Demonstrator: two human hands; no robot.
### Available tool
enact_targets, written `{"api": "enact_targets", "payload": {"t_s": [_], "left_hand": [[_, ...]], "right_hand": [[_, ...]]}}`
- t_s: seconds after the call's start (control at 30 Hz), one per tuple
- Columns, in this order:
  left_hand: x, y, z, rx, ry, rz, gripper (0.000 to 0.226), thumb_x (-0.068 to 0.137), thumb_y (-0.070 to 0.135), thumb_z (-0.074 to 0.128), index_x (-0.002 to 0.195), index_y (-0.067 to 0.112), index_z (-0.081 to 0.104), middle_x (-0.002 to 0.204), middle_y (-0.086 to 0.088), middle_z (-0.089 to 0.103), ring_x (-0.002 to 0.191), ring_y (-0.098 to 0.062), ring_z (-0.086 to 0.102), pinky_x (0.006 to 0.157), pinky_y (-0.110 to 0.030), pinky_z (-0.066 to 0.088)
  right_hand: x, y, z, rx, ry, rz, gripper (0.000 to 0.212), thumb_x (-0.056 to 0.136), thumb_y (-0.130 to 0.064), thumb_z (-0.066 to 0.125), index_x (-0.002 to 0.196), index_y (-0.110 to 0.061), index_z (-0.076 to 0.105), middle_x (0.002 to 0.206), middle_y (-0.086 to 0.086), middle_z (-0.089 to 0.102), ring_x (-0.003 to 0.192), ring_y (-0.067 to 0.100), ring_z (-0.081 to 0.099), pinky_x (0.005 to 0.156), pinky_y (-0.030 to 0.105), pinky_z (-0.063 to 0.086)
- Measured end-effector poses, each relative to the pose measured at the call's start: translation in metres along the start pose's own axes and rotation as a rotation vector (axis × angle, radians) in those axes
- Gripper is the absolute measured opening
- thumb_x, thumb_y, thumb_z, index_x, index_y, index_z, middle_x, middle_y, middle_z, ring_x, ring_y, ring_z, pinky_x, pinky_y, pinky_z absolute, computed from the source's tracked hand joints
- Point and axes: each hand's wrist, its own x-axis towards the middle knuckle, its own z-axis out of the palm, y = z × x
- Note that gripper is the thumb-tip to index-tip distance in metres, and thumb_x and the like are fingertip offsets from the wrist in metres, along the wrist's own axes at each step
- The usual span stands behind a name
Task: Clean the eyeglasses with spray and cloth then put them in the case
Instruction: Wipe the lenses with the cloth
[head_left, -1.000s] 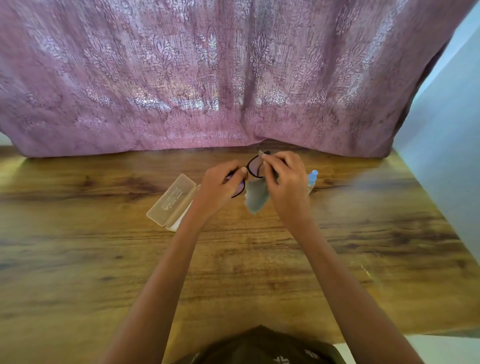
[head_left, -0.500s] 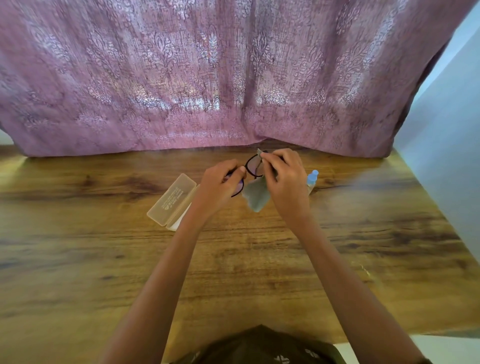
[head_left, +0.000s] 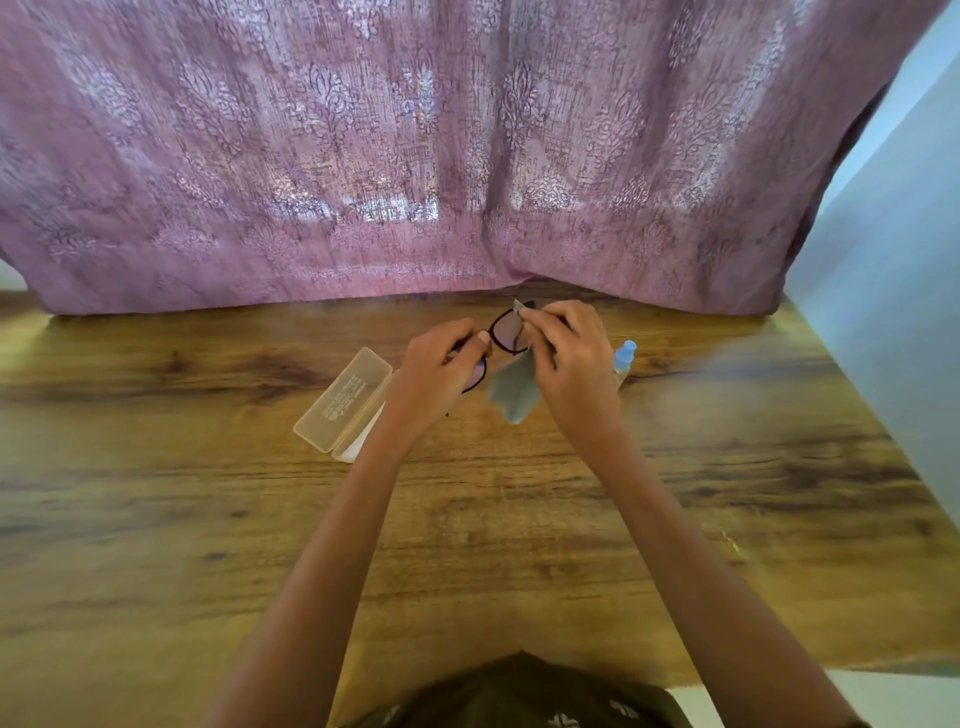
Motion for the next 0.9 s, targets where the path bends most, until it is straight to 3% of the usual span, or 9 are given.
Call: {"api": "enact_targets", "payload": {"t_s": [0.17,0.37,0.57,0.7,0.9], "left_hand": [[0.001,0.000,-0.001,-0.031,0.038,-0.018,0.025,0.098,0.020,0.052,0.076,0.014,0.063,0.059,0.013,0.054,0.056,0.001,0.046,0.057,-0.013,0.034],[0.000,-0.001,0.000,0.056,-0.016,0.032,0.022,0.098,0.019,0.051,0.083,0.012,0.065,0.068,0.009,0.056,0.062,-0.002,0.048,0.061,-0.016,0.035],[-0.001,0.000,-0.001,0.063,0.024,0.057,0.028,0.097,0.017,0.052,0.070,0.018,0.055,0.060,0.011,0.048,0.055,0.000,0.043,0.056,-0.015,0.032],[-0.001,0.004,-0.002,0.050,0.048,0.054,0.038,0.096,0.016,0.054,0.063,0.034,0.049,0.057,0.013,0.046,0.054,0.001,0.043,0.057,-0.014,0.032],[0.000,0.001,-0.001,0.049,0.024,0.040,0.019,0.096,0.013,0.052,0.083,0.009,0.065,0.070,0.009,0.056,0.066,-0.007,0.049,0.065,-0.021,0.036]], "right_hand": [[-0.013,-0.006,-0.002,0.007,-0.009,-0.039,0.015,0.087,0.004,0.067,0.102,0.006,0.072,0.089,0.016,0.065,0.082,0.027,0.061,0.082,0.018,0.041],[-0.016,-0.012,0.003,0.021,-0.094,-0.118,0.019,0.088,0.005,0.065,0.106,0.006,0.070,0.095,0.017,0.065,0.088,0.029,0.061,0.087,0.021,0.041],[0.002,-0.004,0.000,-0.039,-0.033,-0.007,0.017,0.087,0.005,0.066,0.103,0.006,0.072,0.088,0.017,0.063,0.081,0.031,0.060,0.079,0.018,0.038],[0.002,-0.003,0.001,-0.013,-0.030,-0.037,0.017,0.086,0.006,0.067,0.103,0.005,0.072,0.087,0.016,0.063,0.081,0.030,0.060,0.081,0.015,0.036],[-0.007,-0.010,0.008,0.054,-0.088,-0.140,0.017,0.089,0.003,0.066,0.105,0.001,0.071,0.095,0.013,0.064,0.088,0.025,0.059,0.089,0.014,0.038]]}}
